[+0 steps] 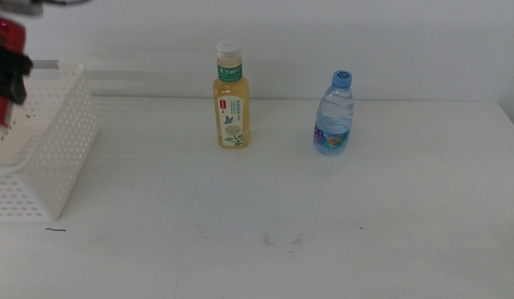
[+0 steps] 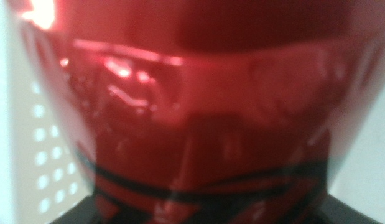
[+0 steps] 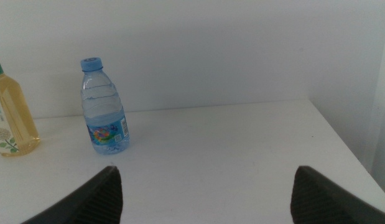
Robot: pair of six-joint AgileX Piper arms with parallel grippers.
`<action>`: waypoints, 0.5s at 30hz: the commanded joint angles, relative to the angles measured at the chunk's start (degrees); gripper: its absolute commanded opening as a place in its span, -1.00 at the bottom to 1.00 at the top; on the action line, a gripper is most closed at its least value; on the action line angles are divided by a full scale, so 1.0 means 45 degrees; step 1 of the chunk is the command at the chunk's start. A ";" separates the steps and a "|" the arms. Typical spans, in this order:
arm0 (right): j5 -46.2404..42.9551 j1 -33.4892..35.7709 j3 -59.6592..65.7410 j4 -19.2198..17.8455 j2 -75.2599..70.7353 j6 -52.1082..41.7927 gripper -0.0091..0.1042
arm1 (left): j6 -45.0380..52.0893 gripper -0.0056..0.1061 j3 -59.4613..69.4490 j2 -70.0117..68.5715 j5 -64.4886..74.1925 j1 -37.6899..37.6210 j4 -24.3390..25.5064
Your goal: Use arms to grab the bottles and put them into the dustbin to the left of the table.
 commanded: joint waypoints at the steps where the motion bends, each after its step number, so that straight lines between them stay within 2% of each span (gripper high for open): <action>1: -0.0099 -0.0076 0.0039 -0.0088 -0.0065 -0.0030 0.63 | 0.0099 -0.72 -0.0058 0.0415 -0.0159 0.0208 -0.0200; 10: -0.0099 -0.0076 0.0039 -0.0088 -0.0065 -0.0030 0.63 | 0.0255 -0.68 -0.0058 0.2362 -0.0179 0.0511 0.0044; 12: -0.0099 -0.0076 0.0039 -0.0088 -0.0065 -0.0030 0.63 | -0.0117 -0.56 -0.0058 0.2658 -0.0605 0.0511 0.0255; 15: -0.0099 -0.0076 0.0039 -0.0088 -0.0065 -0.0030 0.63 | -0.0472 -0.20 -0.0058 0.3110 -0.0862 0.0511 0.0347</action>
